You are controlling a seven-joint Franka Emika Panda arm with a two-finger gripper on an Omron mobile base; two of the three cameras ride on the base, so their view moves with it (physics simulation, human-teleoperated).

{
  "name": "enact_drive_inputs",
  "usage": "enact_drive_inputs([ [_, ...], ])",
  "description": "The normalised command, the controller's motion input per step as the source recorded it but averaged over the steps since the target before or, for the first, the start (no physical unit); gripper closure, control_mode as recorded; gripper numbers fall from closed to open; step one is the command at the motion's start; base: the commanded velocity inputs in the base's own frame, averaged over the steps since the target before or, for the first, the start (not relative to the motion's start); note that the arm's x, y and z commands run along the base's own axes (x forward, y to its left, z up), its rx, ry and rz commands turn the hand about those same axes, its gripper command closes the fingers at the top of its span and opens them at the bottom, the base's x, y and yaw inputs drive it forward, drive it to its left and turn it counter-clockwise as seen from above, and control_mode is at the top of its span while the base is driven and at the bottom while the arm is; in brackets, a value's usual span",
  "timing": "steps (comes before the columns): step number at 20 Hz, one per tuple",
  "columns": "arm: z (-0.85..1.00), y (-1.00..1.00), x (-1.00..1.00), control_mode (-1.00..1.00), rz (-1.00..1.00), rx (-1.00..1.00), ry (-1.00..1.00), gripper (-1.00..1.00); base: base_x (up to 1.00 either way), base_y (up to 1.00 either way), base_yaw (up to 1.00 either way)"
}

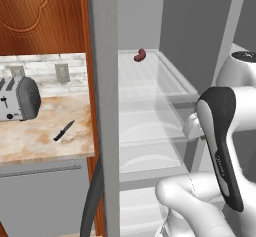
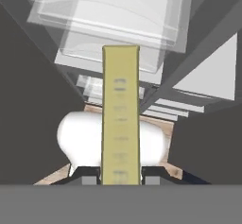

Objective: Retrieve the butter from the fridge and place it on a plate on the dining table. Then retrieve the butter knife by the fridge and place it near the plate.

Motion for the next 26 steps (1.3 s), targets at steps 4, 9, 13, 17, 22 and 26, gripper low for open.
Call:
enact_drive_inputs([
  [4,-0.13,-0.12,0.00,-1.00,-0.11,0.00,0.00,1.00,0.00,0.00,0.00],
  [9,-0.06,0.00,0.00,-1.00,-0.02,0.00,0.00,1.00,0.00,0.00,0.00],
  [13,0.00,0.00,0.00,-1.00,0.00,0.00,0.00,1.00,0.00,0.00,0.00],
  [17,0.00,0.00,0.00,-1.00,0.00,0.00,0.00,1.00,0.00,0.00,0.00],
  [22,0.00,0.01,-0.05,1.00,0.00,0.00,0.00,1.00,-0.17,0.00,0.00],
  [26,0.00,0.00,0.00,1.00,0.00,0.00,0.00,1.00,-0.73,0.03,0.00],
])
